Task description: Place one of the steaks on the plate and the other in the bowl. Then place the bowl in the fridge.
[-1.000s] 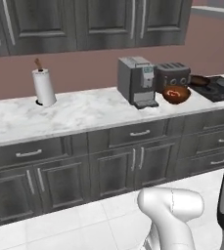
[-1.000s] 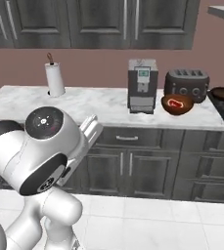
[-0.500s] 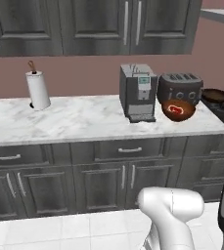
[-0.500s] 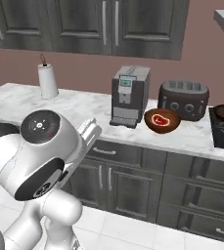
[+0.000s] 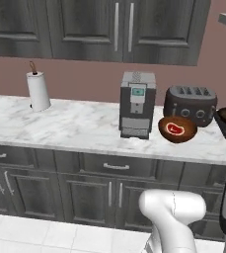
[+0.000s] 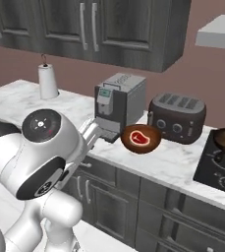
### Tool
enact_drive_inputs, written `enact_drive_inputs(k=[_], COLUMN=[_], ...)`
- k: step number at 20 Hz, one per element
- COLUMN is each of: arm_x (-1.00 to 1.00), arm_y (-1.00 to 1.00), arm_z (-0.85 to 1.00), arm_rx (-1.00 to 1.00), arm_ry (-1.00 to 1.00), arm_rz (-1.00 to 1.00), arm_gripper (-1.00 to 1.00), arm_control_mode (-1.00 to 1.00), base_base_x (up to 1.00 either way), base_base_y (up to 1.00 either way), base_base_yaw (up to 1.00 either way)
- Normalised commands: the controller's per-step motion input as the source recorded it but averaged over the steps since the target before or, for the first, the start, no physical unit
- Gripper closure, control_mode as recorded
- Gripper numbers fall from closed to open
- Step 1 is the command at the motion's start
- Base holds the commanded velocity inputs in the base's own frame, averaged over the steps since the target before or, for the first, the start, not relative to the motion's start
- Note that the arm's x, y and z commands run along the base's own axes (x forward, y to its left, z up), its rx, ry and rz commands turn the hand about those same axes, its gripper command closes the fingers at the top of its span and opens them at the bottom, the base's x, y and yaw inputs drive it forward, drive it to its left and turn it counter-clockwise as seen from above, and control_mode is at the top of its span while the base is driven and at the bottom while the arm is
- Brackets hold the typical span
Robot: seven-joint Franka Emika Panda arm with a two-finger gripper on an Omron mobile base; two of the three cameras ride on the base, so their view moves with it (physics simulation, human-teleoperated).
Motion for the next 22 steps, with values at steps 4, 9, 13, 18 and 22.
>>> enact_drive_inputs(k=[4, 9, 13, 18, 22], arm_x=[0.00, 0.00, 0.00, 0.00, 0.00], arm_y=[0.00, 0.00, 0.00, 0.00, 0.00], arm_z=[0.00, 0.00, 0.00, 0.00, 0.00], arm_rx=[0.00, 0.00, 0.00, 0.00, 0.00], arm_ry=[0.00, 0.00, 0.00, 0.00, 0.00], arm_rz=[0.00, 0.00, 0.00, 0.00, 0.00], arm_gripper=[-1.00, -1.00, -1.00, -1.00, -1.00], arm_control_mode=[1.00, 1.00, 1.00, 1.00, 1.00], base_base_x=[0.26, 0.40, 0.41, 0.08, 0.01], base_base_y=[-0.76, -0.07, 0.00, 0.00, 0.00], base_base_yaw=[0.29, 0.07, 0.00, 0.00, 0.01])
